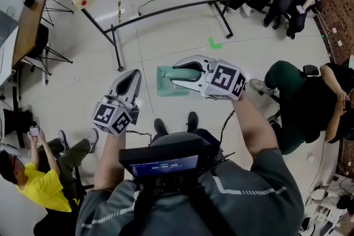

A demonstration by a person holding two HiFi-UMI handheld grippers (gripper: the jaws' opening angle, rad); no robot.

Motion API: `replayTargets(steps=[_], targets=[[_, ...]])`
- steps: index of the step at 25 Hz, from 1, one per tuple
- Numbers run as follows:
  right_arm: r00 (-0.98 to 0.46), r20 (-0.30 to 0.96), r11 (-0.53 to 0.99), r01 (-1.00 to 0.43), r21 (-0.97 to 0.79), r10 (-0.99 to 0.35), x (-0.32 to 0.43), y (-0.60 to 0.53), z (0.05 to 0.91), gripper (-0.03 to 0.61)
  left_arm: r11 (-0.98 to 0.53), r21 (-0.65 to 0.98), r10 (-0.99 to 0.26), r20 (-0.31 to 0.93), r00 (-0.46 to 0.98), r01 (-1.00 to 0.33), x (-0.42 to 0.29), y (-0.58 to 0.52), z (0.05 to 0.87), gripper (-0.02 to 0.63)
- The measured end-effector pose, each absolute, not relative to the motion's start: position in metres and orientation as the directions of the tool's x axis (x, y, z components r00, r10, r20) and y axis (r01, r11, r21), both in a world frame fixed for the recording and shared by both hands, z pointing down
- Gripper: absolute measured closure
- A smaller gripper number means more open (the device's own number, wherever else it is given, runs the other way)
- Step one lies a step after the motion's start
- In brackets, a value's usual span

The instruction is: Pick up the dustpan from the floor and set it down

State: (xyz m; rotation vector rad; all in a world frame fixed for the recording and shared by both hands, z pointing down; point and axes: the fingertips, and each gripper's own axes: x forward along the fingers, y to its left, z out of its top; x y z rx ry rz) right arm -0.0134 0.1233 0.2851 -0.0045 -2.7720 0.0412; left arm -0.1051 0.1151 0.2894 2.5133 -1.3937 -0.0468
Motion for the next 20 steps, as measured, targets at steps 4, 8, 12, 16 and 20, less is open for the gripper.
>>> replayTargets(steps=[4, 8, 12, 16, 20], targets=[[-0.936, 0.352, 0.999, -0.006, -0.034, 0.007, -0.008, 0.123, 0.285, 0.411, -0.490, 0.235, -0.846, 0.103, 0.523, -0.840, -0.100, 0.116, 0.291, 0.580], [-0.937, 0.348, 0.999, -0.001, -0.032, 0.010, -0.001, 0.118, 0.282, 0.411, -0.481, 0.229, -0.852, 0.107, 0.513, -0.846, -0.094, 0.112, 0.293, 0.581], [-0.938, 0.345, 0.999, 0.001, -0.040, 0.015, 0.011, 0.121, 0.279, 0.411, -0.482, 0.237, -0.852, 0.101, 0.515, -0.844, -0.081, 0.114, 0.288, 0.580], [-0.940, 0.342, 0.999, -0.002, -0.032, 0.009, 0.017, 0.122, 0.271, 0.411, -0.513, 0.233, -0.834, 0.095, 0.544, -0.826, -0.071, 0.115, 0.280, 0.581], [-0.942, 0.334, 1.000, -0.012, -0.021, -0.004, 0.027, 0.121, 0.266, 0.411, -0.534, 0.198, -0.819, 0.120, 0.561, -0.822, -0.056, 0.115, 0.276, 0.583]])
